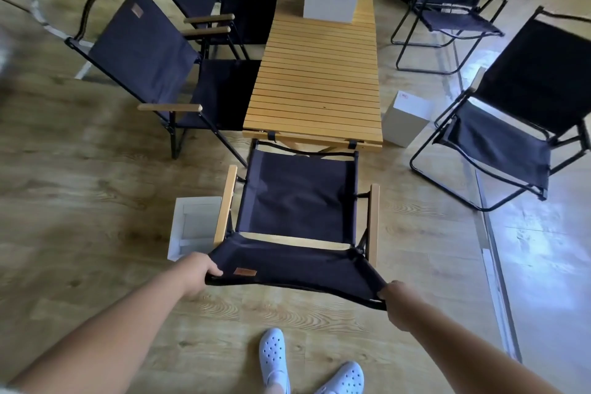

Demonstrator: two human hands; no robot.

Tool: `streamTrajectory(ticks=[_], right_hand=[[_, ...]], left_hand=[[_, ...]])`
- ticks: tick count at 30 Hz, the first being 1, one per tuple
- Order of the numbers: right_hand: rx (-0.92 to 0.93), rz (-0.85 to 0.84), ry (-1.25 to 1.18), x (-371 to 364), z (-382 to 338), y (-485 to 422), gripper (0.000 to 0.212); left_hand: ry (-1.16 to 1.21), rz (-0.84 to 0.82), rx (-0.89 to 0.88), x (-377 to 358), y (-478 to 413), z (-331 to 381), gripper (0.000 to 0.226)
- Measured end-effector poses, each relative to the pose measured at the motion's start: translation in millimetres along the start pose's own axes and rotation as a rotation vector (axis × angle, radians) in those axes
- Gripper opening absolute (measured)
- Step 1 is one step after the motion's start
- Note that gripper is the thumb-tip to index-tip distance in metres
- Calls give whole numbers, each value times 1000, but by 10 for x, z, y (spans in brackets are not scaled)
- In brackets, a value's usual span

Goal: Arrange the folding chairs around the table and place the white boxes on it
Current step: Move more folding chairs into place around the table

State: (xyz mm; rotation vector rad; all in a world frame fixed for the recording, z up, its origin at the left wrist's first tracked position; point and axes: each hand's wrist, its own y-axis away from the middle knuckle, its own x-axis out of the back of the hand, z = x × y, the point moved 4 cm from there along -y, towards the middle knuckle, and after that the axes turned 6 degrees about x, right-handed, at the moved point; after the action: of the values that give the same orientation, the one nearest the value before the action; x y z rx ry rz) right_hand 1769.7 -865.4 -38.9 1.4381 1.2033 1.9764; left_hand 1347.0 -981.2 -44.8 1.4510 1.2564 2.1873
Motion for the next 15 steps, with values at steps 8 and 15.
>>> streamTrajectory(ticks=[8, 15], right_hand=[[-78, 190, -263, 159, 203, 60, 34], [16, 298, -332, 101, 335, 179, 67]], left_hand=[[44, 70, 2, 25, -63, 236, 52], [53, 27, 3, -28, -37, 215, 55]])
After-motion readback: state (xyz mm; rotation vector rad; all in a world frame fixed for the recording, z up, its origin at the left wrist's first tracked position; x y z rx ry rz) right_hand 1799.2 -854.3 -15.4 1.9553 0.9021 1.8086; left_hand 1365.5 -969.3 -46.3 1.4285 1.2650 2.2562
